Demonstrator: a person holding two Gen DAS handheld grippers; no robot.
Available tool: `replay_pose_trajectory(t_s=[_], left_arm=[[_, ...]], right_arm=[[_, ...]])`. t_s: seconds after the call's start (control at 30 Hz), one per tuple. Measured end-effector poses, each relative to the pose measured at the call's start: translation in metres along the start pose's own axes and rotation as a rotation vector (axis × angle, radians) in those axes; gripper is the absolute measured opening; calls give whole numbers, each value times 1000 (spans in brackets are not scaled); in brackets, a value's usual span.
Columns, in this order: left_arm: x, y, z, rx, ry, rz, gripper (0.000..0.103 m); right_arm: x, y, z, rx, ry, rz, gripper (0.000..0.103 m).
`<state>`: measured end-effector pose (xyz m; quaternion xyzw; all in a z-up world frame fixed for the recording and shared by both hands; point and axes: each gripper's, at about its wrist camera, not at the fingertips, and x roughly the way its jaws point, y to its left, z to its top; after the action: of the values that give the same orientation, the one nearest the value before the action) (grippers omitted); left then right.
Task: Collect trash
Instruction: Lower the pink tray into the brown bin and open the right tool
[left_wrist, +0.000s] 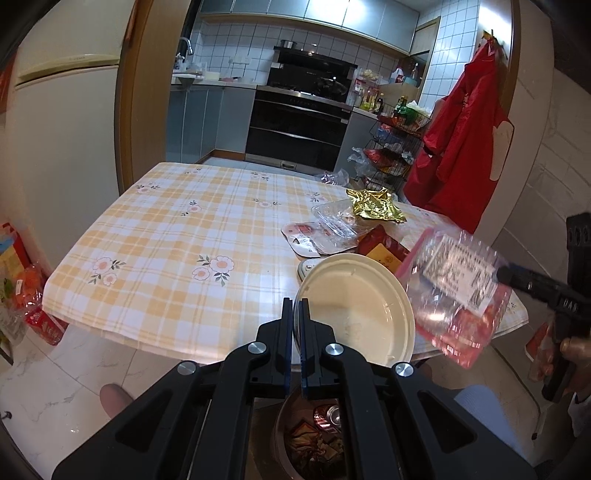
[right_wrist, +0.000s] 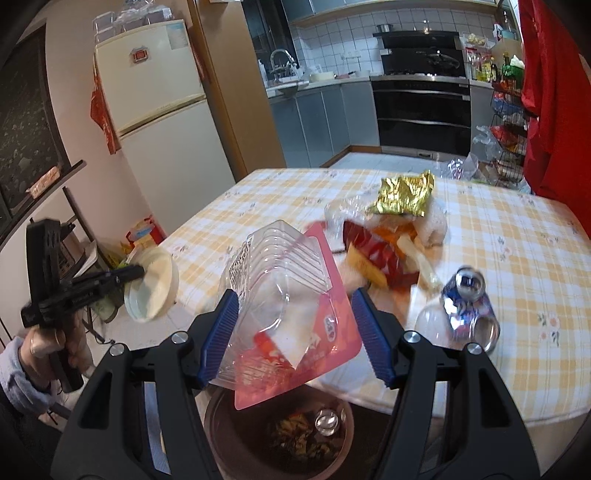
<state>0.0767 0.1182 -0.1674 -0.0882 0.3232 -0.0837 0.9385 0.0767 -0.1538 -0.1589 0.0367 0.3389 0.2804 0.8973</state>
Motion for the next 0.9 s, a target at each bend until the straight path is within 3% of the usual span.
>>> replay_pose_trajectory(t_s=[0.27, 0.53, 0.63, 0.73, 0.9], left_arm=[[-16, -3, -9, 4, -10, -3, 4], [-20, -6, -10, 8, -11, -16, 4], [-18, -8, -10, 12, -6, -22, 4], [-15, -10, -12, 18, 3, -28, 4], [-9, -17, -16, 31, 21, -40, 4]], right_arm=[[6, 15, -33, 13, 86, 34, 65], [23, 27, -45, 14, 167, 77, 68], [27, 23, -47, 35, 176, 71, 84], [22, 18, -44, 50, 151, 39, 92], [8, 3, -34, 81, 94, -29, 95]])
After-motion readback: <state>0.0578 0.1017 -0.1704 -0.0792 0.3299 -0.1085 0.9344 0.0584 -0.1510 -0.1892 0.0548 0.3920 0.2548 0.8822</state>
